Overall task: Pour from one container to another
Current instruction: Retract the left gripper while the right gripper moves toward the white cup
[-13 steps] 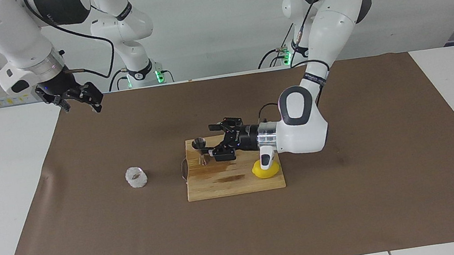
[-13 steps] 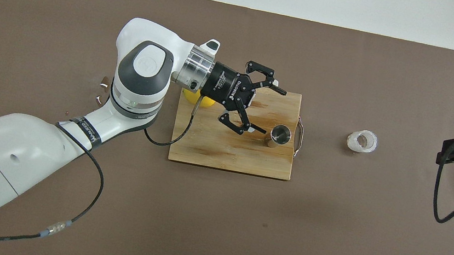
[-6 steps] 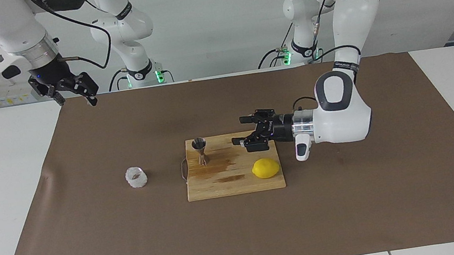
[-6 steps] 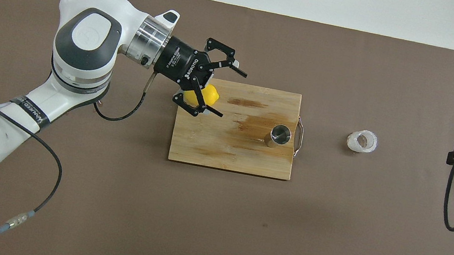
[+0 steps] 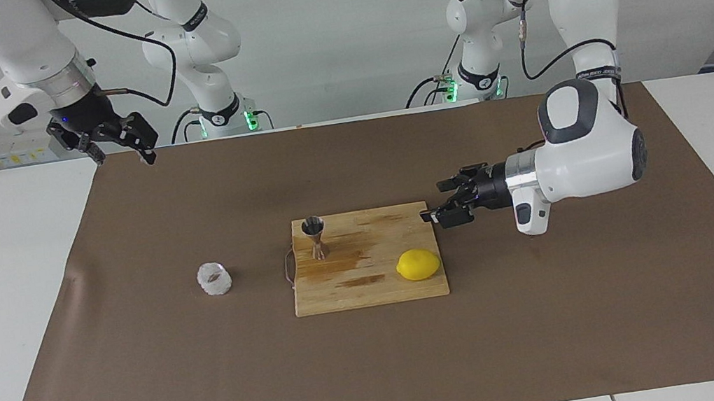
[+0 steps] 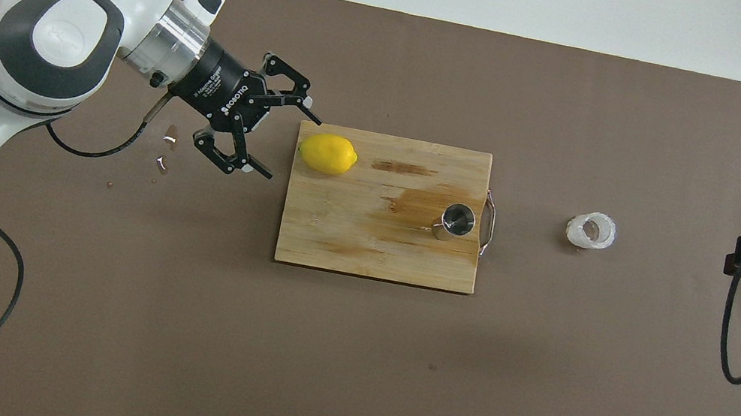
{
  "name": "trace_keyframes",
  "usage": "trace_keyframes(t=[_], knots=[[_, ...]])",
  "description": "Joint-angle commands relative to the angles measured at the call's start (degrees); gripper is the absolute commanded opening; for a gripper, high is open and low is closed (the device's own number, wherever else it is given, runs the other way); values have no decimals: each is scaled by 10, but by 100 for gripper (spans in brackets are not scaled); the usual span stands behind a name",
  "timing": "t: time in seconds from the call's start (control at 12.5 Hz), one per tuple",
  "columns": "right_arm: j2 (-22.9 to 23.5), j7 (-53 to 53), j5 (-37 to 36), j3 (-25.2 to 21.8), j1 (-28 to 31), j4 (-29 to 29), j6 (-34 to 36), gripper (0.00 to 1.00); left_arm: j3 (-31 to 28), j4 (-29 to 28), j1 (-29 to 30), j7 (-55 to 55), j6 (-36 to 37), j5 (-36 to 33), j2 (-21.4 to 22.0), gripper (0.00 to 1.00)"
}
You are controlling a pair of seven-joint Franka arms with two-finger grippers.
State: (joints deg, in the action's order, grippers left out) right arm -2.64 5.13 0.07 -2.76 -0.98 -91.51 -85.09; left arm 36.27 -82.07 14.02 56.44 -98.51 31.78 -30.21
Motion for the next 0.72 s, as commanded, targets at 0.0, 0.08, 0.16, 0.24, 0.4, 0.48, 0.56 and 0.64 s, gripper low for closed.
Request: trace_keyframes(t=[0.0,0.08,0.16,0.24,0.4,0.48,0.56,0.64], knots=[[-40,-149,12,1,4,-62,3,100,-2,-24,13,-13,9,-40,59,100],[-46,-225,12,1,10,-71,12,100,-2,-23,14,-24,16,-66,73,100],[-52,-308,12,-4,14,-83,14,100,-2,-22,14,-26,17,-96,87,100],[-60,-391,12,-4,20,-101,5,100,-2,-22,14,-33,27,-110,100,100],[-85,-574,11,-5,40,-151,-15,100,-9,-18,22,-87,48,-152,118,100],[-103,-664,11,-5,61,-192,-53,100,-6,-19,32,-105,52,-180,139,100],[-118,-733,12,-5,80,-228,-103,100,-6,-19,32,-116,60,-206,156,100],[-120,-787,13,-5,84,-236,-128,100,-5,-19,32,-118,72,-235,174,100]])
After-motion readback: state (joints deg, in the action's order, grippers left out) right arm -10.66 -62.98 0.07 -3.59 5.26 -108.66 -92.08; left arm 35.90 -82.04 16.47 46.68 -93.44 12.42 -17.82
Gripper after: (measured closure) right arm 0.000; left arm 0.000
